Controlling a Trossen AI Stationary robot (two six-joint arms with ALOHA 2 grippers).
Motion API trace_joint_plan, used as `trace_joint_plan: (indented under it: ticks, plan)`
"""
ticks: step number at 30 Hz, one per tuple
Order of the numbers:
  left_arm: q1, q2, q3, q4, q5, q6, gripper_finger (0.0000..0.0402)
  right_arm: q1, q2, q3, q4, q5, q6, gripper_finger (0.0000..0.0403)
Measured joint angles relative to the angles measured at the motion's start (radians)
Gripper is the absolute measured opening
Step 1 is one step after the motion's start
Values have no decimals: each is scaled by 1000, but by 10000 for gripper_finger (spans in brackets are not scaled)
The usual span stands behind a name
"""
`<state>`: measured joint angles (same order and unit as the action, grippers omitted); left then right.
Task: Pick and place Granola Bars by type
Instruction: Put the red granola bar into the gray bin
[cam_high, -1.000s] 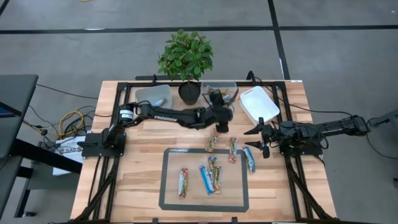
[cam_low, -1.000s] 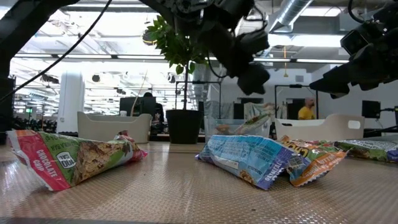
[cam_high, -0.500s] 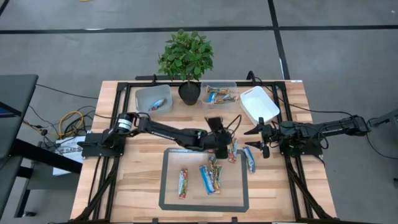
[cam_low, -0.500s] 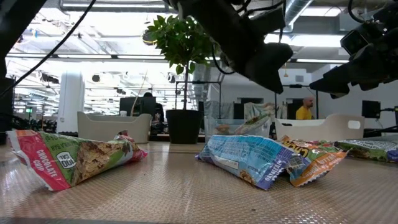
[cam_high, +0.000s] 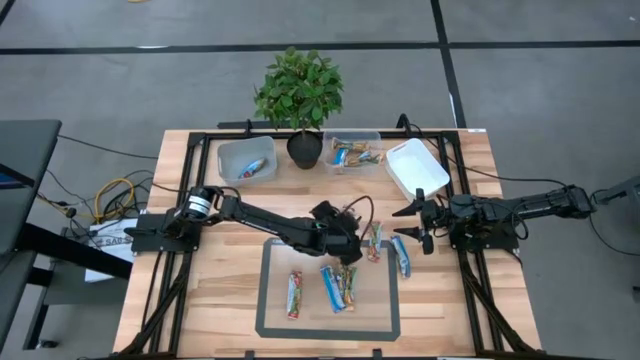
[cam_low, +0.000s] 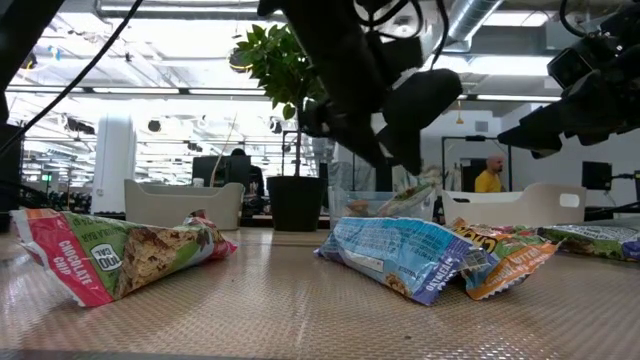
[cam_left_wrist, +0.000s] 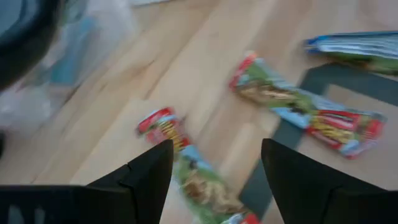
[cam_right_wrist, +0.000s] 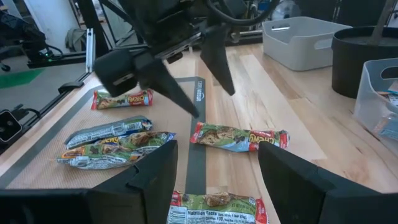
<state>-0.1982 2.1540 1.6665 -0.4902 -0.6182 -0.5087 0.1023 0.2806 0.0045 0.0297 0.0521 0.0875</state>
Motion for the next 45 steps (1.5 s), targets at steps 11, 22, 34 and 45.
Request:
trace_joint_plan:
  ticks: [11, 22, 34, 45]
  plan:
    - [50, 33, 9, -63, 59, -220, 238, 0, 0, 0, 0, 0, 0, 219]
    - [76, 56, 29, -91, 135, -224, 238, 0, 1, 0, 1, 0, 0, 219]
    - [77, 56, 29, -110, 134, -232, 238, 0, 0, 0, 0, 0, 0, 219]
    - [76, 78, 32, -137, 105, -255, 238, 0, 1, 0, 0, 0, 0, 219]
